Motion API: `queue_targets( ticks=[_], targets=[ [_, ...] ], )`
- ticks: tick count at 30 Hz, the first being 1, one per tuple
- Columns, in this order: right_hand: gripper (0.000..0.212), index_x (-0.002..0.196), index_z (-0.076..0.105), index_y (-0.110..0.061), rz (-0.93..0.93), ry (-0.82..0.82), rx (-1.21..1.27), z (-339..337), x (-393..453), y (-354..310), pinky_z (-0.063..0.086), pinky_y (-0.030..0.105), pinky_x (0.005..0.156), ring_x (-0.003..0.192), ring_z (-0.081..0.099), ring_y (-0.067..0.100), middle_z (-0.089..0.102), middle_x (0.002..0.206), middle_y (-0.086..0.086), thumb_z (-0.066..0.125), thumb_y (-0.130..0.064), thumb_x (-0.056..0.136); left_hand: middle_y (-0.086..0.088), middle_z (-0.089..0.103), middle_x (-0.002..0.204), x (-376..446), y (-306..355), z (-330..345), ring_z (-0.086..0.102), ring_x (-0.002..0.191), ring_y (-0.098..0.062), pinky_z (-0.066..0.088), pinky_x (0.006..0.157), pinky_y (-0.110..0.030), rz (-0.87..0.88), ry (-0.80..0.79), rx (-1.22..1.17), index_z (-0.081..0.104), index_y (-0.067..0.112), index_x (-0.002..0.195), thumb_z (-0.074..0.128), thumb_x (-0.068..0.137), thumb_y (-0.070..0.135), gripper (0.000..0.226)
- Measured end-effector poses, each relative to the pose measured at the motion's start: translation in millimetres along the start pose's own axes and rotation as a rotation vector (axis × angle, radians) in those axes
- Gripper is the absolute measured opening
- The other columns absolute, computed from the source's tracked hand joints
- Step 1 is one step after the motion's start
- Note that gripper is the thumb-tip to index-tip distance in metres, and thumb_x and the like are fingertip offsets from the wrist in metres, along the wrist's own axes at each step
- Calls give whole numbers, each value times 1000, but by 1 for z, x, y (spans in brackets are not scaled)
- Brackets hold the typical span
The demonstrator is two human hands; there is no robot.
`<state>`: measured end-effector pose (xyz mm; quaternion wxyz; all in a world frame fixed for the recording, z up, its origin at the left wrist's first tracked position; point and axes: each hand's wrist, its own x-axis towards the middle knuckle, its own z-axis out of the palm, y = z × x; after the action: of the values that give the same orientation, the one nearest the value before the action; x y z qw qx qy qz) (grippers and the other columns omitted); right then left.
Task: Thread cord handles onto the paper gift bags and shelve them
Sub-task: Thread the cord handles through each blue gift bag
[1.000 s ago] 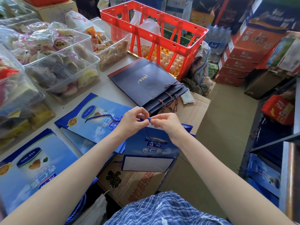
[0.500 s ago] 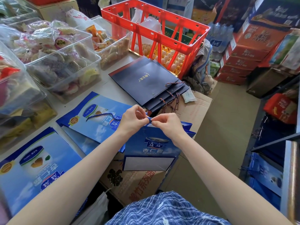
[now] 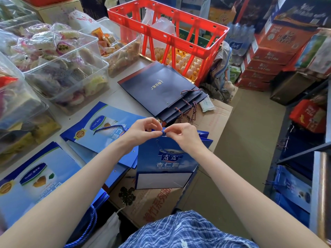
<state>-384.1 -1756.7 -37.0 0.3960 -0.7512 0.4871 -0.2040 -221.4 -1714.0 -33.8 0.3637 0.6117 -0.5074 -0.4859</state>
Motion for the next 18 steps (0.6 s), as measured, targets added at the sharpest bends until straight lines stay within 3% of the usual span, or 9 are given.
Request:
queue_targets(
  ticks=[2,6,13,18],
  targets=[
    [13,95,74,-10,24,-26,35,0,1,1,48,10,72,75,63,5,72,88,8,63,-9,88,4,66,79,0,-1,-3,49,65,-3,39,63,-9,-6,-40,-3,63,13,83,64,86,7,6],
    [12,92,74,-12,87,-54,94,-1,3,1,50,25,80,83,65,14,72,84,4,63,-9,87,9,61,70,0,-3,-1,44,63,-5,36,61,-13,17,-25,4,64,12,80,62,86,3,11],
    [13,95,72,-9,57,-92,69,-2,5,1,52,26,80,76,62,9,71,84,5,61,-7,88,-2,66,81,4,-3,3,52,79,-18,40,76,-28,-13,17,-11,62,15,80,61,86,3,13],
    [13,96,71,-8,93,-72,131,-1,4,3,53,30,81,79,63,15,71,86,7,61,-8,89,12,61,69,4,-10,8,49,64,-6,38,63,-15,44,108,34,64,18,78,62,85,5,15]
  ],
)
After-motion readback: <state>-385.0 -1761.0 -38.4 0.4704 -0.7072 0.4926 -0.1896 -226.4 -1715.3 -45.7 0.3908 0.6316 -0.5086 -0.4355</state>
